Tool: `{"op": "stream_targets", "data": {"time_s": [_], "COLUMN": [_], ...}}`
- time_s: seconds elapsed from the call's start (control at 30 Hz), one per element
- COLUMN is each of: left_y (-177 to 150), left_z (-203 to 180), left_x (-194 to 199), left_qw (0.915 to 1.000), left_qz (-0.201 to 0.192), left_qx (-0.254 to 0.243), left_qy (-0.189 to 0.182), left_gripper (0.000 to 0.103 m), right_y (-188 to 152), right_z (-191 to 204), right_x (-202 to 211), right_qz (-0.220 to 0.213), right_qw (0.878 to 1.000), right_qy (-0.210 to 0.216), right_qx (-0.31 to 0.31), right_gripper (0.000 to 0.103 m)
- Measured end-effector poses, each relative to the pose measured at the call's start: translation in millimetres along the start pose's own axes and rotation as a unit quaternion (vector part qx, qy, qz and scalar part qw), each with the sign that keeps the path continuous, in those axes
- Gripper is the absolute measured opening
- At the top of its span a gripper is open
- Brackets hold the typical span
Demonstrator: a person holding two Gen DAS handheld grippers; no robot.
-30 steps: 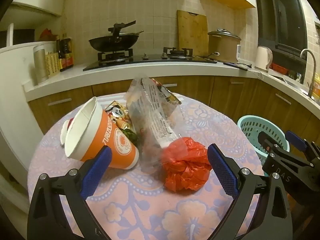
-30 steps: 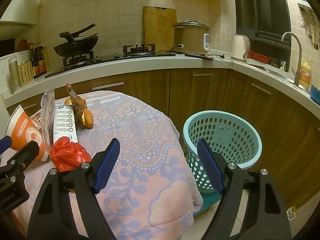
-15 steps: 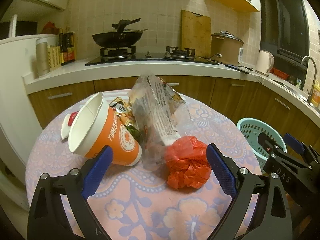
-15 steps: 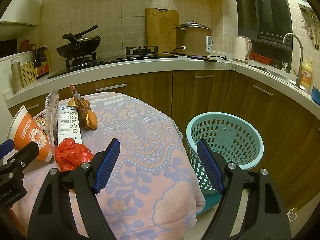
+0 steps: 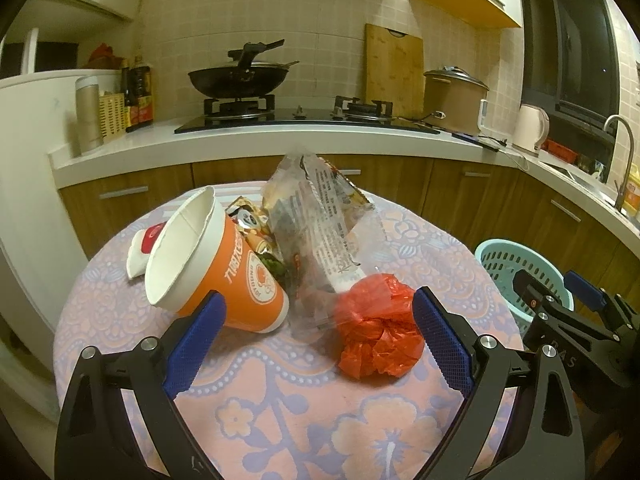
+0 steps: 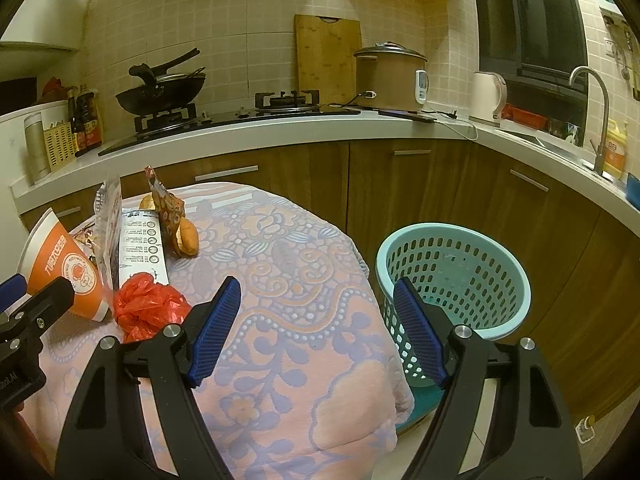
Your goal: Collect trash
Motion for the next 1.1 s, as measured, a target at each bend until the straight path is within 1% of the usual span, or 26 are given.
{"op": "stream_targets", "data": {"time_s": [0.9,1.1], "left_y": [-1.6,-2.3], "left_z": [6.7,7.7], "left_x": [7.5,7.7], "left_qw": [1.0000,0.9999], "left_qz": [-0.006,-0.006], "left_qx": [0.007,0.007], "left_qy": [0.004,0.004], "left_gripper": [0.091,0.091], "right_y": [0.5,-1.6], "right_z": [4.4,6.0], "right_x": [4.9,2.1], "right_qz": [-0.005,0.002], "right_qw": [1.000,1.000], "right_qy": [-0.005,-0.003], "right_qx": [0.005,0.004], "right_gripper": [0.074,0.074]}}
Point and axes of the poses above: each gripper's, at about its wrist camera, not at the fingertips, and x roughly against the way its jaws point, z to its left, y to its top, the point moved 10 cm from there along -x, roughly the way its jaws point, and after that the axes turned 14 degrees about -x, right-handed, at the moved point
